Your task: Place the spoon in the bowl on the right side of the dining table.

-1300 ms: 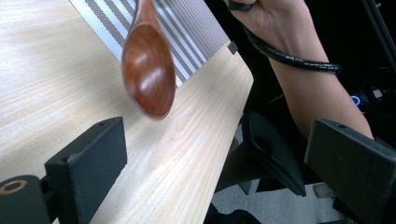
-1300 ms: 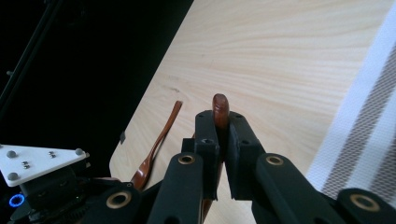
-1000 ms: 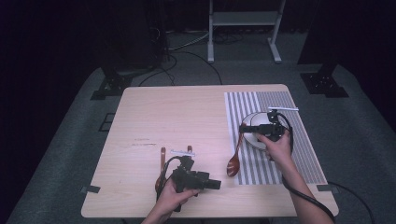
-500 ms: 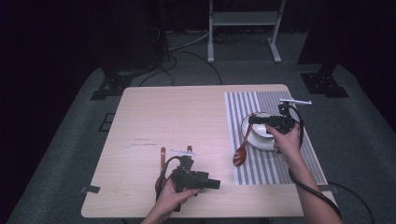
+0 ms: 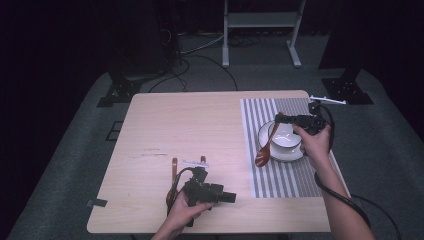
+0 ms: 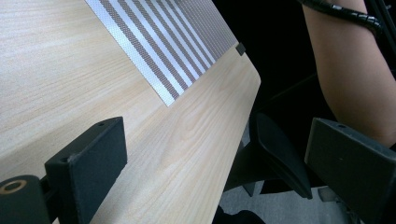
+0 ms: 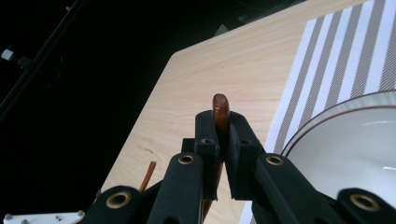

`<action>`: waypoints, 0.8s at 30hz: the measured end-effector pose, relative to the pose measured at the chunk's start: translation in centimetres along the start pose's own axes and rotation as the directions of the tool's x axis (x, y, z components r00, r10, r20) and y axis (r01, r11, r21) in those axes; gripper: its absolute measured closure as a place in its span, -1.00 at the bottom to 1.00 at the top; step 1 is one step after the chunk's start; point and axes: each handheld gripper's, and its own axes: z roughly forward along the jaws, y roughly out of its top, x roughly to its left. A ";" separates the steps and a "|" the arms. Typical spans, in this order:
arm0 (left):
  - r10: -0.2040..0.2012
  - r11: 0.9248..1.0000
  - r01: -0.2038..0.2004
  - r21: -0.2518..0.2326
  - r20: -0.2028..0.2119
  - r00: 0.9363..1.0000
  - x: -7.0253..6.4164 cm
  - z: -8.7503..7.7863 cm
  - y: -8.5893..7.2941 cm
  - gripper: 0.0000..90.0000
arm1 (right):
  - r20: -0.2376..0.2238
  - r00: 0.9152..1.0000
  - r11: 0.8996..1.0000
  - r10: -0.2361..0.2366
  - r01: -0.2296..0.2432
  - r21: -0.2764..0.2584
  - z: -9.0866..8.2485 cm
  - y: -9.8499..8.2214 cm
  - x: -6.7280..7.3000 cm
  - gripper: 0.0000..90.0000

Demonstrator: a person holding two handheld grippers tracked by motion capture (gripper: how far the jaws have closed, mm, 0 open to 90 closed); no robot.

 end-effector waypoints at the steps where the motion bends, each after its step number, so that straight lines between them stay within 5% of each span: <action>1: -0.001 1.000 0.001 -0.002 0.001 1.000 0.0 0.0 0.0 -0.90 | 0.004 1.000 1.000 0.002 -0.002 -0.005 -0.1 0.2 0.0 0.87; 24: -0.002 1.000 0.002 -0.006 -0.001 1.000 0.1 -0.1 0.0 -0.90 | 0.074 0.996 0.992 0.051 -0.042 -0.119 -2.7 2.8 -0.8 0.87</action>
